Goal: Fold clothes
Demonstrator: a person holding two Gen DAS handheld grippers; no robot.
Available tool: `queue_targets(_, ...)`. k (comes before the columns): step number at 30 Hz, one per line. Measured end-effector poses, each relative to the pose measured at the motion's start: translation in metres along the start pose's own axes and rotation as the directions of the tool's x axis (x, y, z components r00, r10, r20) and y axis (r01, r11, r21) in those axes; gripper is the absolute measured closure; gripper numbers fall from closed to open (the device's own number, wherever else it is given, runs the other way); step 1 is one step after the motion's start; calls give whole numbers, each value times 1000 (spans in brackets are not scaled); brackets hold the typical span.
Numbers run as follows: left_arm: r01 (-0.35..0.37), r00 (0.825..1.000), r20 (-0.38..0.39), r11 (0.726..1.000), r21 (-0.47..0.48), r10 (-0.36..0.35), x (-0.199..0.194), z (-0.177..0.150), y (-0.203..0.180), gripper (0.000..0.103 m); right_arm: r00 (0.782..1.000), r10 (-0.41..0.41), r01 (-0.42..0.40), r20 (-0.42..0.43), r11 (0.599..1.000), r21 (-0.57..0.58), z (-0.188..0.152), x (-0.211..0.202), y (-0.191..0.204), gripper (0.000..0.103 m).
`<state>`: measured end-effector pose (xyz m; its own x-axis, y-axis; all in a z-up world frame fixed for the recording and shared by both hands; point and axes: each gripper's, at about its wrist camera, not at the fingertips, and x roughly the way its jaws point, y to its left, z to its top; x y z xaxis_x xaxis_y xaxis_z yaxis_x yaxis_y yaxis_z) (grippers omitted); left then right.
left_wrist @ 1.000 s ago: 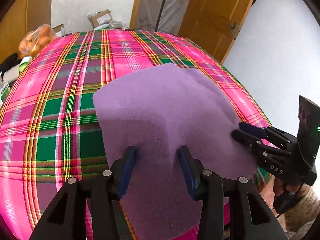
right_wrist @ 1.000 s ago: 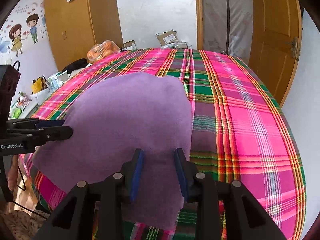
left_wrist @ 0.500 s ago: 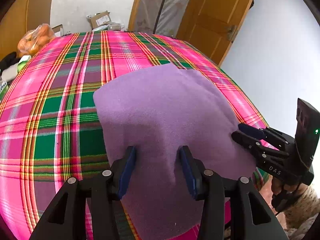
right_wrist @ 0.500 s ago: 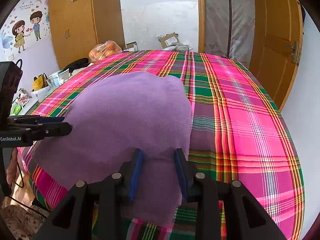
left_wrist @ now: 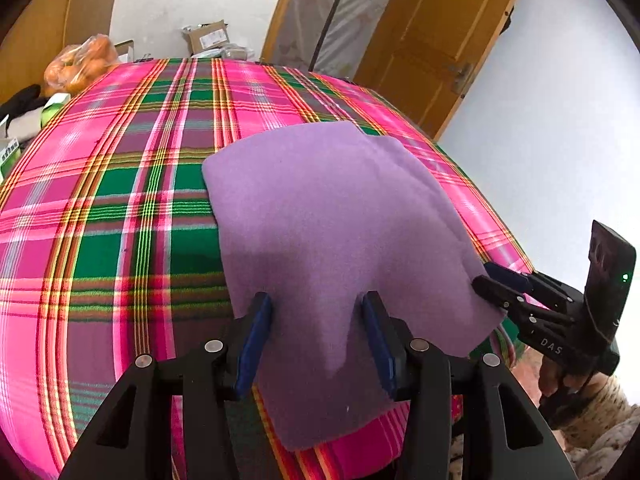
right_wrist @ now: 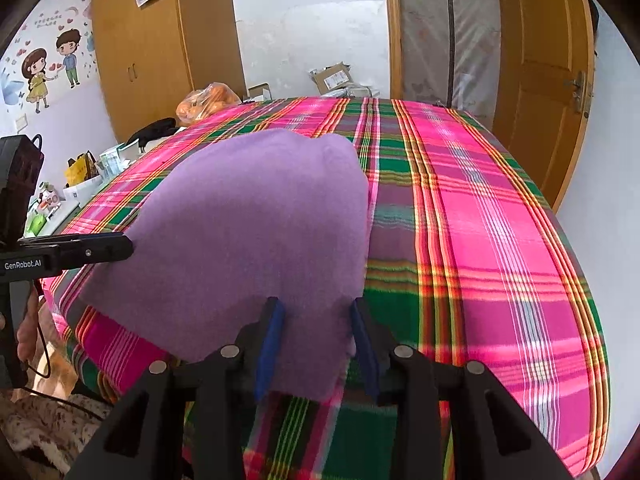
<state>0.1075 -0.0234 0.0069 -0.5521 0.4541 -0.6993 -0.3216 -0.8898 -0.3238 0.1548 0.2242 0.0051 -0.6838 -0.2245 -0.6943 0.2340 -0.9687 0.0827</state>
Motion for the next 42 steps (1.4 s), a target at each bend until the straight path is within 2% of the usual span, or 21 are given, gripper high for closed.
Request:
queue_targets(4,22,1000,-6,1000,-3,-22,-4,-4,4,53,999,33,-32,-29,999,13,-1,-2,-5,66)
queue_targets(7,51,998,-39,998,-32,-53,-9,-2,11,53,996,68,-66,-66,997,26,5,-4,-11,66)
queue_targets(11,117,988,-73,976,-182,-132,-11,7,38,53,997,57,-57,-60,998,-1,13,-8,-17,66)
queue_targets(13,105,989,-77,963,-248,-127,-8,12,52,52,997,59,-60,-59,998,-2,19,-6,-20,66)
queue_targets(16,130,981,-104,954,-269,-163,1,19,59,52,991,117,-111,-62,990,82,30,0,-36,66)
queue_targets(18,163,971,-130,950,-265,-203,7,25,61,52,982,185,-174,-48,969,177,37,5,-56,64)
queue_targets(21,167,965,-155,951,-260,-211,16,34,62,51,967,249,-226,-47,934,277,44,20,-78,60)
queue_targets(23,189,957,-158,937,-295,-243,20,36,67,49,960,275,-243,-53,912,332,47,30,-91,58)
queue_targets(26,221,943,-161,911,-347,-291,26,38,76,48,934,347,-294,-81,879,377,47,48,-100,53)
queue_targets(30,259,925,-159,881,-396,-344,32,40,82,47,914,397,-343,-79,863,370,51,56,-103,49)
queue_targets(36,292,908,-154,852,-433,-390,41,42,85,43,885,453,-396,-108,854,337,60,68,-95,47)
queue_targets(37,291,910,-147,849,-440,-388,43,43,85,43,881,460,-402,-110,851,337,61,70,-93,47)
queue_targets(42,314,894,-149,829,-463,-422,55,51,82,42,849,516,-451,-113,820,354,66,79,-89,47)
